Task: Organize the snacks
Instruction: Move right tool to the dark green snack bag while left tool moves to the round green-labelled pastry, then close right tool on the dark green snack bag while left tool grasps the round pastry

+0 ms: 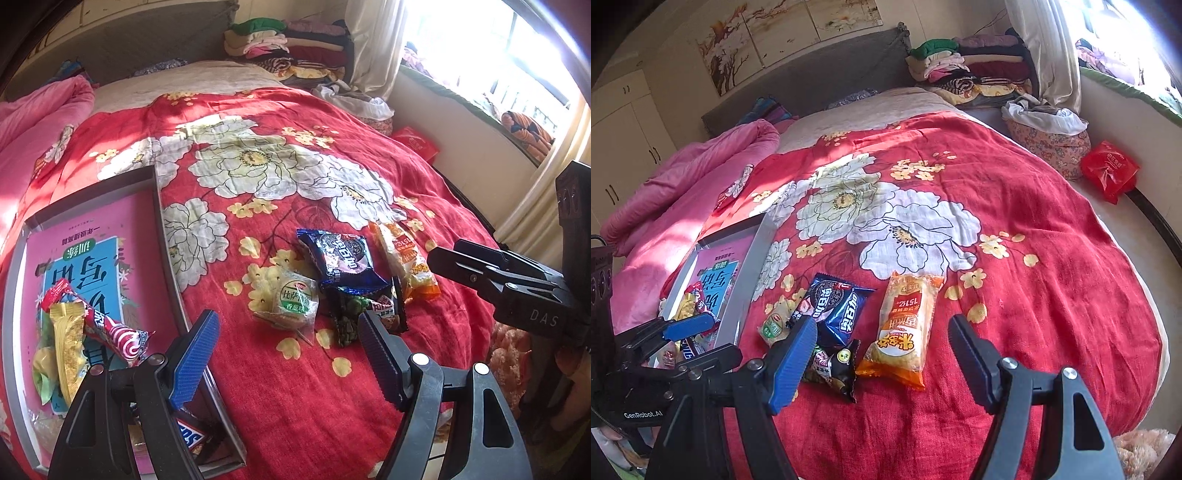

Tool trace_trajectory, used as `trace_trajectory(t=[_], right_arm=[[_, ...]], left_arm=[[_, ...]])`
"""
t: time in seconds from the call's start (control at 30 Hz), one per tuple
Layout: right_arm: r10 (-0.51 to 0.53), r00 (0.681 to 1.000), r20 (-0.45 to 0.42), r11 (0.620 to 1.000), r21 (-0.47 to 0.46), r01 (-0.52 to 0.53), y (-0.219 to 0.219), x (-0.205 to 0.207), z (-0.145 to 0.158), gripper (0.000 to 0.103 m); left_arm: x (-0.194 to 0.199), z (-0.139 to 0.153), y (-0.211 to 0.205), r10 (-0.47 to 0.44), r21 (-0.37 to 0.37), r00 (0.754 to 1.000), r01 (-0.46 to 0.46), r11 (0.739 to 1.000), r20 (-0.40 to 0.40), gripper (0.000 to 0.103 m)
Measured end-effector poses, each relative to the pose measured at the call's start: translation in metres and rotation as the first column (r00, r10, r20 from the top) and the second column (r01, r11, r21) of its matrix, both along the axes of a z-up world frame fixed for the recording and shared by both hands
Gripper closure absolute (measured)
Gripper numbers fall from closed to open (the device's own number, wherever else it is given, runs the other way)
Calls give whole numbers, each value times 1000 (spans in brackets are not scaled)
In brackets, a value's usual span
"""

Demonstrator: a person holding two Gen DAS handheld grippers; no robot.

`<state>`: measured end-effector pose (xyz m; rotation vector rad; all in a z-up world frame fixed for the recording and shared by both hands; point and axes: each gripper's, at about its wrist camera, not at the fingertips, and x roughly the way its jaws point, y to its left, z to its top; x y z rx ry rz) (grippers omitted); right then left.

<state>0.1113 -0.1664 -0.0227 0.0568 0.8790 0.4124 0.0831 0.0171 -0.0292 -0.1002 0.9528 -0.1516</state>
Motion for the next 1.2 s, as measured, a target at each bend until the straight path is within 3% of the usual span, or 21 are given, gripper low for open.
trace_trajectory(t=[0.3, 0.43, 0.53, 0.8, 0.87, 0.93, 1.03, 1.1, 1.2], right_arm=[[18, 999, -31, 999, -48, -20, 10, 4, -13, 30], [97, 995, -24, 994, -44, -98, 25, -9, -11, 30], [153, 986, -67, 988, -25, -155, 37, -15, -18, 30], [162, 975, -153, 987, 17, -162, 39, -10, -37, 35], [168, 968, -187, 986, 31, -166, 40, -8, -43, 44], [180, 965, -188, 984, 23, -179, 43, -8, -46, 46], [190, 964, -188, 981, -9, -195, 50, -6, -50, 46], [195, 962, -189, 979, -24, -203, 54, -4, -54, 46], [212, 962, -171, 974, -46, -222, 62, -2, -56, 46]], left_arm=[[19, -18, -4, -2, 16, 999, 3, 1000, -42, 24], [25, -24, -1, 4, 17, 998, -3, 1000, -62, 24], [30, -29, 2, 7, 15, 997, -6, 1000, -76, 25], [40, -35, 0, -12, 22, 996, 14, 1000, -90, 25], [42, -35, -1, -21, 25, 996, 24, 999, -88, 24], [43, -36, -1, -27, 24, 996, 29, 999, -89, 25], [47, -41, -2, -49, -4, 991, 48, 999, -121, 43], [47, -42, -7, -63, 31, 990, 68, 997, -123, 45], [47, -43, -8, -76, 19, 989, 79, 997, -129, 51]])
